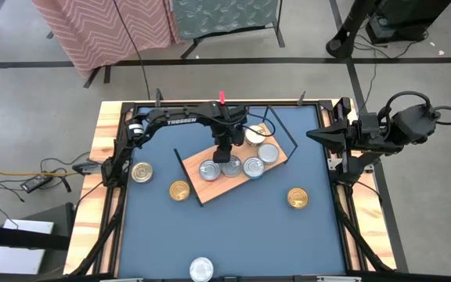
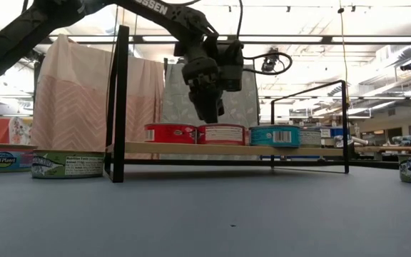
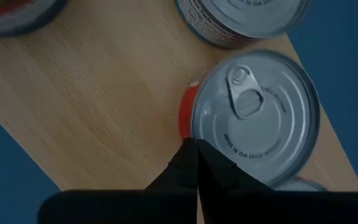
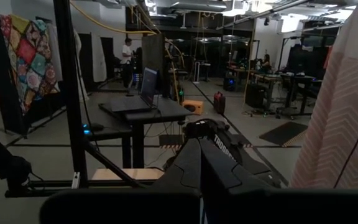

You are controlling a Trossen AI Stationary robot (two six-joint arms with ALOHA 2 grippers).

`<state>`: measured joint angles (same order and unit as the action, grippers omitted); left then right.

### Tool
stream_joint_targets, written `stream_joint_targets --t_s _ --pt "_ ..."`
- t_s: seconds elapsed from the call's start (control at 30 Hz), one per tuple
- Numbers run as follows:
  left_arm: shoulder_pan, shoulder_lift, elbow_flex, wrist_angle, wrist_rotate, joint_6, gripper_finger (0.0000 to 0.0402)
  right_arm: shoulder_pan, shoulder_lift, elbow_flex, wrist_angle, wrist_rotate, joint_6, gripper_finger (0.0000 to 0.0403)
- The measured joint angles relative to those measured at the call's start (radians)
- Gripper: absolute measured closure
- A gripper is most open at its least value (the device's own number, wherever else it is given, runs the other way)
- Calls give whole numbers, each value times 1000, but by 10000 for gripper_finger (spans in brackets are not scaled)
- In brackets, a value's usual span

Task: Stack canned seafood by type on shelf
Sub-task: Stack the red tuna can on top of the red tuna can on the shelf

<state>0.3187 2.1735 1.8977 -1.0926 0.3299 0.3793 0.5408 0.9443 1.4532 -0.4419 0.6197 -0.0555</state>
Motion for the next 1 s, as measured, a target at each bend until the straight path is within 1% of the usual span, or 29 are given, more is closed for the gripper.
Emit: stream_joint_targets --t_s 0.23,0.47,0.8,1.0 --pt "2 2 -5 48 -21 0 402 0 4 0 7 0 0 397" --pt "3 -4 -65 101 -4 -17 402 0 13 0 14 0 2 397" --pt "5 0 -80 113 41 -46 402 0 27 0 30 -3 0 397" --pt "16 7 -81 107 86 -89 402 0 38 0 30 -5 3 397"
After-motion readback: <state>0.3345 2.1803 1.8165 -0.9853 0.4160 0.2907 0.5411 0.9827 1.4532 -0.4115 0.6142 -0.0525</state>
